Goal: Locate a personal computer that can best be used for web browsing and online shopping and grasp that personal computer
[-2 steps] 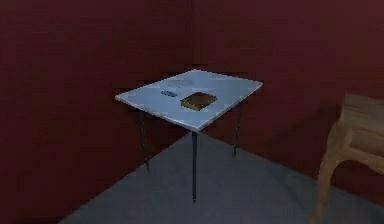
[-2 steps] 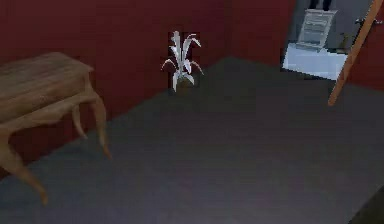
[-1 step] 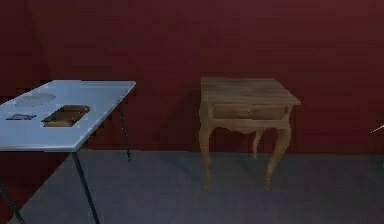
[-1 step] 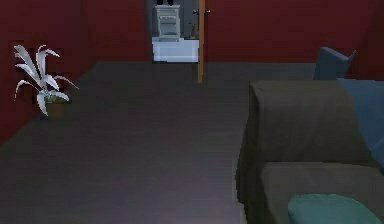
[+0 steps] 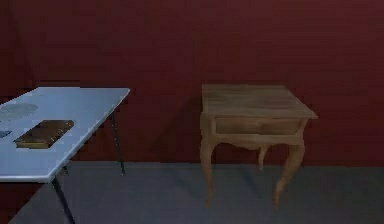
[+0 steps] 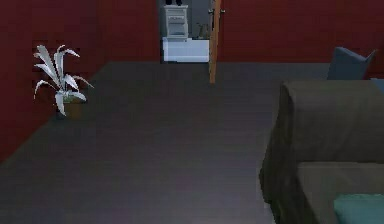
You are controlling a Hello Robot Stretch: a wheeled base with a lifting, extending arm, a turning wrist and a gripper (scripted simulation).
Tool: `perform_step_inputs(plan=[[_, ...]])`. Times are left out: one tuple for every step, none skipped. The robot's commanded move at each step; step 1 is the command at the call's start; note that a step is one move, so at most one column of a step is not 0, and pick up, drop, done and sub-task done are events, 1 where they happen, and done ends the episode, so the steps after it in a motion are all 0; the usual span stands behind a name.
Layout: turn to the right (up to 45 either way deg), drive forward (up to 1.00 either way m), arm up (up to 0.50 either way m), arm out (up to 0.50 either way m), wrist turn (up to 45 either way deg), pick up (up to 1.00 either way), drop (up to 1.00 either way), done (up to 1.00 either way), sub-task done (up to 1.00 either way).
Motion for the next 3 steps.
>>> perform_step_inputs(plan=[[-45.0, 0.00, 0.00, 0.00, 0.0, 0.00, 0.00, 0.00, 0.00], [-33.0, 0.00, 0.00, 0.00, 0.0, 0.00, 0.00, 0.00, 0.00], [0.0, 0.10, 0.00, 0.00, 0.0, 0.00, 0.00, 0.00, 0.00]])
